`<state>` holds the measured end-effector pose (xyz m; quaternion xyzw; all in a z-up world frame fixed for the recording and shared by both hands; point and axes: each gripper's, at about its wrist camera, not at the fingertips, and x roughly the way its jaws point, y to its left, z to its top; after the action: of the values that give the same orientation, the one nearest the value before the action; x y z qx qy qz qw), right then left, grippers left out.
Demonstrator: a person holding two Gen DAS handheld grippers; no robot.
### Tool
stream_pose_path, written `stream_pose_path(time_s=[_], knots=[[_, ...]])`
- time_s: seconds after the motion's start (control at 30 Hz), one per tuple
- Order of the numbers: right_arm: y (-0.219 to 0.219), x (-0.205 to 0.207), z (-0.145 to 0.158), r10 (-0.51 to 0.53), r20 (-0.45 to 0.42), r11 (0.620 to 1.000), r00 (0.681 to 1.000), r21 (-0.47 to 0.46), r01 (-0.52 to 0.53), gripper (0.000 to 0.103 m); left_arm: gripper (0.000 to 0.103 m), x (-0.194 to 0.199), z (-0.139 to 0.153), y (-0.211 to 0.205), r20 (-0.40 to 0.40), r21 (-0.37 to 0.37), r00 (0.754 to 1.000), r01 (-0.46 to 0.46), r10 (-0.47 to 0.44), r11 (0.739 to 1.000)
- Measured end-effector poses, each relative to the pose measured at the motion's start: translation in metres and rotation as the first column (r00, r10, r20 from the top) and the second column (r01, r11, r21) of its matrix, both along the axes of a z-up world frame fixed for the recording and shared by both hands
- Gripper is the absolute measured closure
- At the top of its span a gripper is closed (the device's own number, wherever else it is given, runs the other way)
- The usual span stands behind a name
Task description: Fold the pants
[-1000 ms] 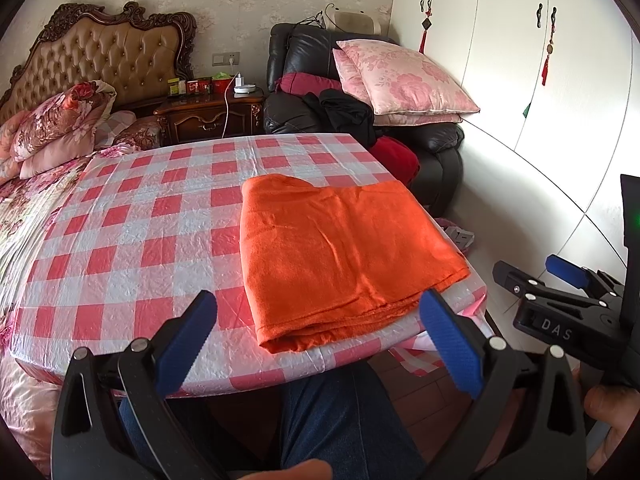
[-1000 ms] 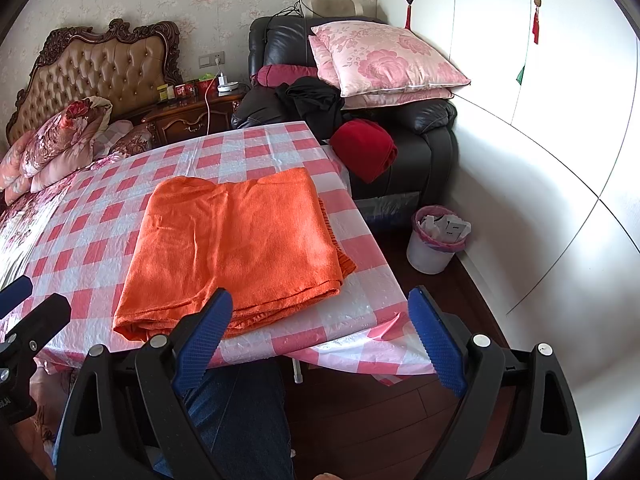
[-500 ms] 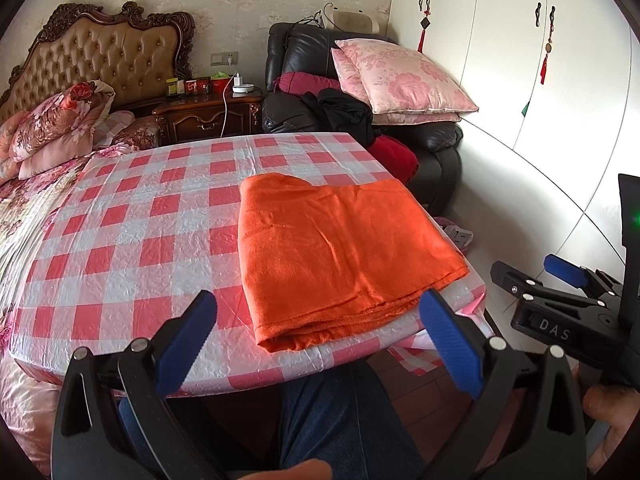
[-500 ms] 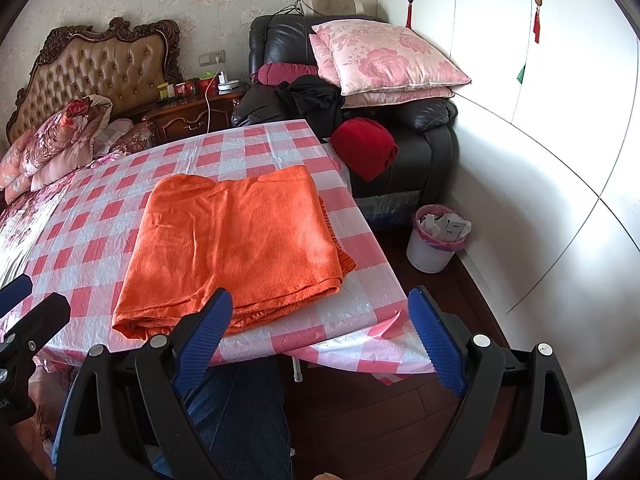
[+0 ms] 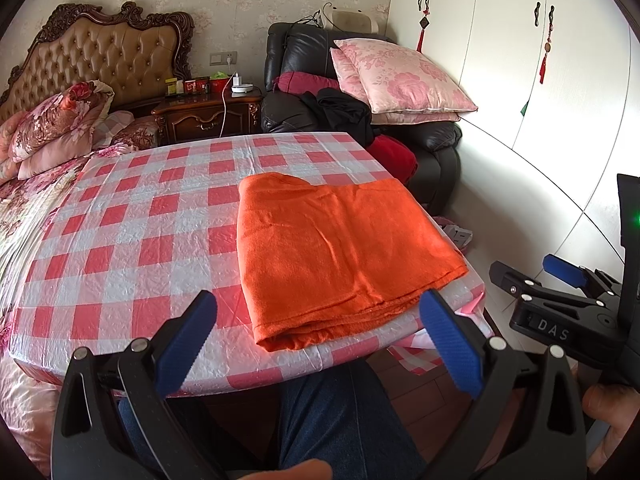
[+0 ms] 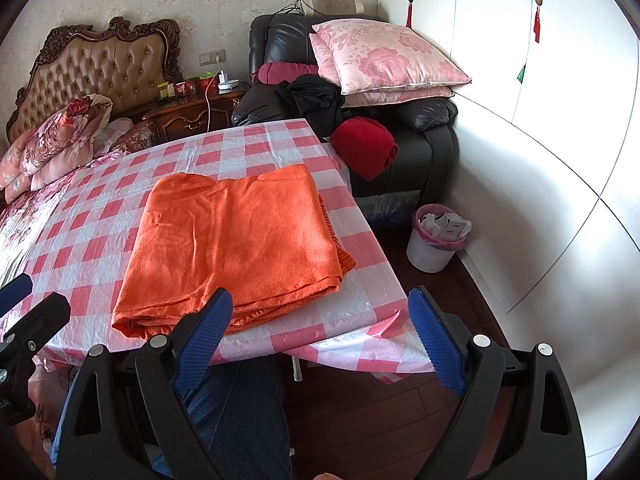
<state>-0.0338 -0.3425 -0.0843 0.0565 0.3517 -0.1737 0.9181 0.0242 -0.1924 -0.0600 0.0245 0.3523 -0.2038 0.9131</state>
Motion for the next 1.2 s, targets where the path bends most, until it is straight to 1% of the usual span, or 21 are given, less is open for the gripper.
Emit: stream_pose_path(time_s=[0.8, 0.97, 1.07, 1.2], knots=[[0.0, 0.0, -0.001, 0.0, -0.003, 1.0, 1.0, 0.0, 0.0, 0.017, 0.002, 0.0, -0.001, -0.002, -0.003, -0.001, 1.0, 0.002, -0.002, 1.0], [0.0, 0.001, 0.0, -0.002, -0.002, 1.0, 1.0, 0.001, 0.002, 0.017, 0.002, 0.001, -0.006, -0.01, -0.014, -0.005, 1.0, 0.013, -0.013, 1.0], [-0.003, -0.005, -0.011, -0.006, -0.004, 1.0, 1.0, 0.007, 0.006, 0.017, 0.002, 0.003, -0.008, -0.012, -0.023, -0.009, 1.0, 0.018, -0.018, 1.0], [-0.008, -0.005, -0.02, -0.016, -0.019, 1.0, 1.0, 0.01, 0.016, 0.017, 0.002, 0.009, -0.01, -0.012, -0.013, -0.051, 0.998, 0.059, -0.06, 0.997]])
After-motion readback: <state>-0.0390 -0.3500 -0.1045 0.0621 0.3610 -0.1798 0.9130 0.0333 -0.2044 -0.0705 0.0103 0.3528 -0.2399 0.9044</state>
